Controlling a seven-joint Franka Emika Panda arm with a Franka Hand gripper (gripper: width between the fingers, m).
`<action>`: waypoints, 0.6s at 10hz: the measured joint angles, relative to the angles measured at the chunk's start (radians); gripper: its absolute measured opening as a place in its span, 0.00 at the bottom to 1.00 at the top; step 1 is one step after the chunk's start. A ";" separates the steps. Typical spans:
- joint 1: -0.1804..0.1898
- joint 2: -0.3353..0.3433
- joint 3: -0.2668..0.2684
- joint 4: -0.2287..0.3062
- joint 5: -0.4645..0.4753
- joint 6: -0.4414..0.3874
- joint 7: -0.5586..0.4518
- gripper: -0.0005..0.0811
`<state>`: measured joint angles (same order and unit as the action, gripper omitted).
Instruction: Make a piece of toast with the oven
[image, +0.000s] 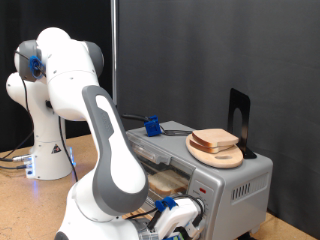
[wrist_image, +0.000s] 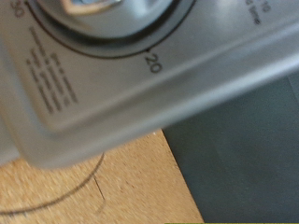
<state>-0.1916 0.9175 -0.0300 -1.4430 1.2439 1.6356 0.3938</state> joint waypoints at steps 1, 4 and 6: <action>0.000 0.000 0.002 0.001 0.000 0.004 -0.033 0.01; -0.002 -0.002 0.022 -0.028 0.063 0.048 -0.397 0.01; -0.012 -0.003 0.032 -0.046 0.100 0.048 -0.650 0.01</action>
<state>-0.2039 0.9140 0.0021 -1.4886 1.3440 1.6838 -0.2559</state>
